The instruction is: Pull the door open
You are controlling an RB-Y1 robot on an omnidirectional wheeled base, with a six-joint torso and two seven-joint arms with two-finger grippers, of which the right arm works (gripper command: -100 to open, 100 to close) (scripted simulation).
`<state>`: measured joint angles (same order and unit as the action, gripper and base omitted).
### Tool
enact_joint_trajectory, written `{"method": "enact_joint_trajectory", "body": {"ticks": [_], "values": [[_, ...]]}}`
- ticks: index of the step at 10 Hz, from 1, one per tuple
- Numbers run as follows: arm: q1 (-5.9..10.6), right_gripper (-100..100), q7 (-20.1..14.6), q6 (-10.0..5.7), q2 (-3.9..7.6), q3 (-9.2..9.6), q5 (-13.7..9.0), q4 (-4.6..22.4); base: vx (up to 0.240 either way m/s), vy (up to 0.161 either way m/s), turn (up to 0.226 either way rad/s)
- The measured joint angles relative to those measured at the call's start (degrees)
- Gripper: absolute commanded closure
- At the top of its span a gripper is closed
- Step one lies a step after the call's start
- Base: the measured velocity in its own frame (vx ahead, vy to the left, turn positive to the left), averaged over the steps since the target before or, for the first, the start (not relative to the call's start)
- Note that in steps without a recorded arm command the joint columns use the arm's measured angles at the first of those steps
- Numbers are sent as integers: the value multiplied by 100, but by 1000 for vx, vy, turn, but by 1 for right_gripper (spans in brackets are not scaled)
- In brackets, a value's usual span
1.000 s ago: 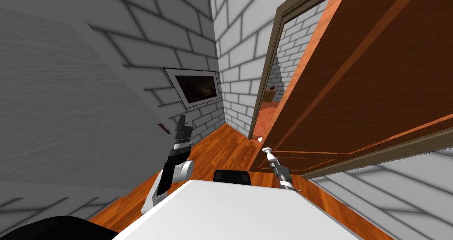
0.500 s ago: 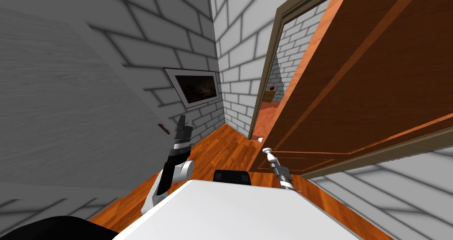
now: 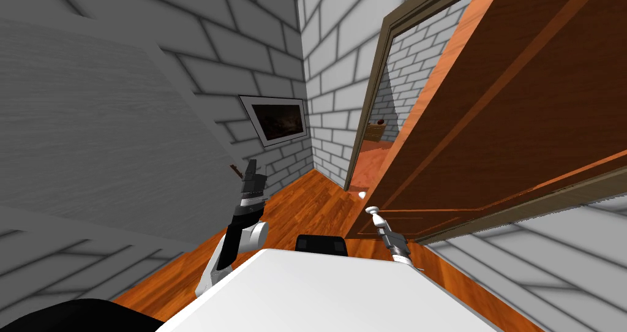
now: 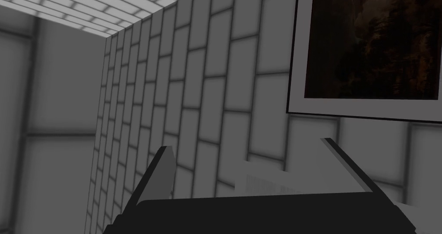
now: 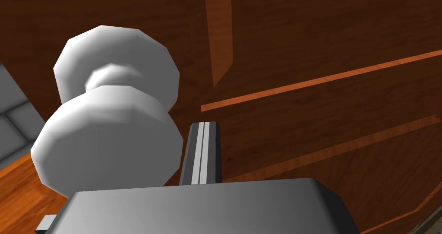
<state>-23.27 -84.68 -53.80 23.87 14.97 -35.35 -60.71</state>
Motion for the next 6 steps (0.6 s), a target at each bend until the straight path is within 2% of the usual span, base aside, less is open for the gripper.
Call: {"method": "enact_joint_trajectory", "body": {"ticks": [1,2,4,5,6], "values": [[39,-100,-6,-42,-21,26,17,84,-76,-36,62],[50,-100,-65,-90,21,67,39,136,-55,-28,47],[-17,-100,-69,-23,74,79,35,-24,-41,-10,43],[1,-100,-88,-32,84,88,43,0,-42,-15,68],[-79,-100,-92,-3,128,90,39,-118,-35,-13,4]]}}
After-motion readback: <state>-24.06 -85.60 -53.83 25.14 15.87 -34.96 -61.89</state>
